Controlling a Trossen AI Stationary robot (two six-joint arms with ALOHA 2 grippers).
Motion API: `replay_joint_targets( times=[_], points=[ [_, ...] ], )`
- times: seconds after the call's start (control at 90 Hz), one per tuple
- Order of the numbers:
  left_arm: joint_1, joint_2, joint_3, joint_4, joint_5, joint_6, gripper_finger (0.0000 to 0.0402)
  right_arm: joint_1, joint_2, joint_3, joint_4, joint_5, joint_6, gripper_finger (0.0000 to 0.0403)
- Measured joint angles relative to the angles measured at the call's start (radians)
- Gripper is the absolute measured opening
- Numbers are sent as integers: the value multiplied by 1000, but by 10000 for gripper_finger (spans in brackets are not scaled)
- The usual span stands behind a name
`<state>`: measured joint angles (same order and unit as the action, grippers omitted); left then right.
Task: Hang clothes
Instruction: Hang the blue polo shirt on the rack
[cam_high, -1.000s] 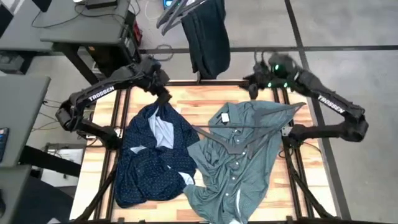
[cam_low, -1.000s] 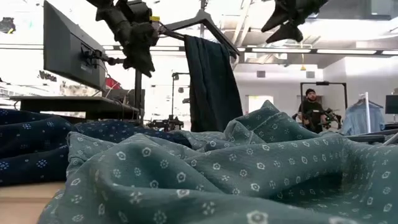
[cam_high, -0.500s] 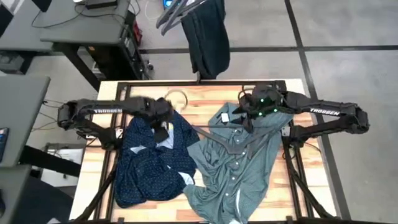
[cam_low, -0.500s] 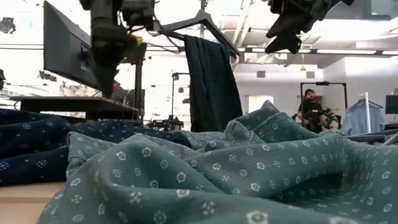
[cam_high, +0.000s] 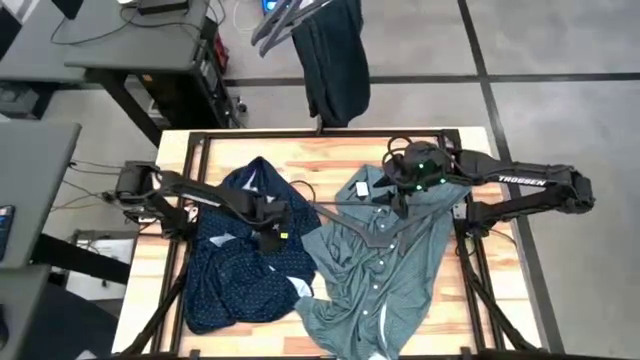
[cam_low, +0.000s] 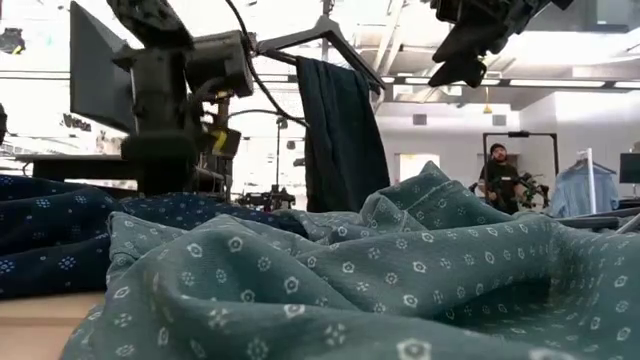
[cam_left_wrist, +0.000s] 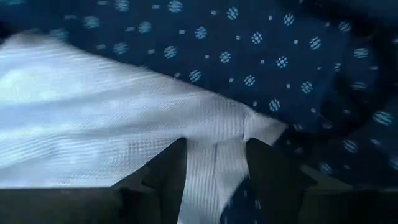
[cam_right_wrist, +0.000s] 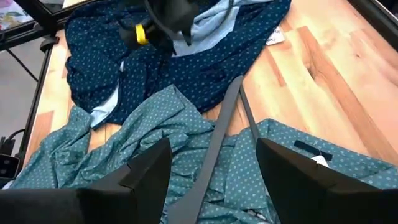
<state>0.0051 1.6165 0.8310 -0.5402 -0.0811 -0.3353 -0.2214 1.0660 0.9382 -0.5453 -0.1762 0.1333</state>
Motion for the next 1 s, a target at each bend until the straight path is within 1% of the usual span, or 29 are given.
replay_joint_targets(
  times=[0.078, 0.211, 0.278, 0.356, 0.4, 0.467, 0.544, 0.6, 0.644, 0.711, 0.756, 0.811, 0.889, 1.0],
  points=[
    [0, 37, 13, 32, 1, 9, 150, 0, 0, 0, -2, -1, 0, 222],
    [-5, 55, 61, 106, 6, 23, 150, 1, 0, 0, -22, -1, -1, 222],
    [-7, 58, 76, 185, 4, 50, 150, 1, 0, 0, -32, -1, -3, 222],
    [0, 56, 83, 316, -6, 76, 150, -3, -1, 0, -30, -1, -6, 222],
    [13, 55, 84, 371, -25, 77, 150, -5, -1, 0, -30, -1, -9, 222],
    [39, 55, 84, 420, -63, 43, 150, -10, -1, 0, -31, -1, -10, 222],
    [85, 55, 84, 444, -85, -62, 150, -11, -1, 0, -30, -1, -10, 222],
    [119, 54, 97, 403, -71, -154, 150, -10, -1, 0, -31, -1, -10, 222],
    [142, 45, 108, 346, -36, -196, 150, -10, -1, 0, -31, -1, -4, 222],
    [155, 21, 127, 249, 7, -205, 150, -9, -1, 0, -31, -1, 7, 222],
    [152, -3, 141, 173, 14, -196, 150, -7, 0, 0, -32, -1, 21, 222],
    [143, -33, 157, 68, 8, -186, 150, -8, 0, 0, -31, -1, 38, 222],
    [124, -87, 180, -60, -36, -193, 150, -8, 2, 0, -32, -1, 77, 222],
    [81, -176, 189, -187, -77, -284, 150, -7, 2, -20, 15, -1, 156, 222]
  ],
)
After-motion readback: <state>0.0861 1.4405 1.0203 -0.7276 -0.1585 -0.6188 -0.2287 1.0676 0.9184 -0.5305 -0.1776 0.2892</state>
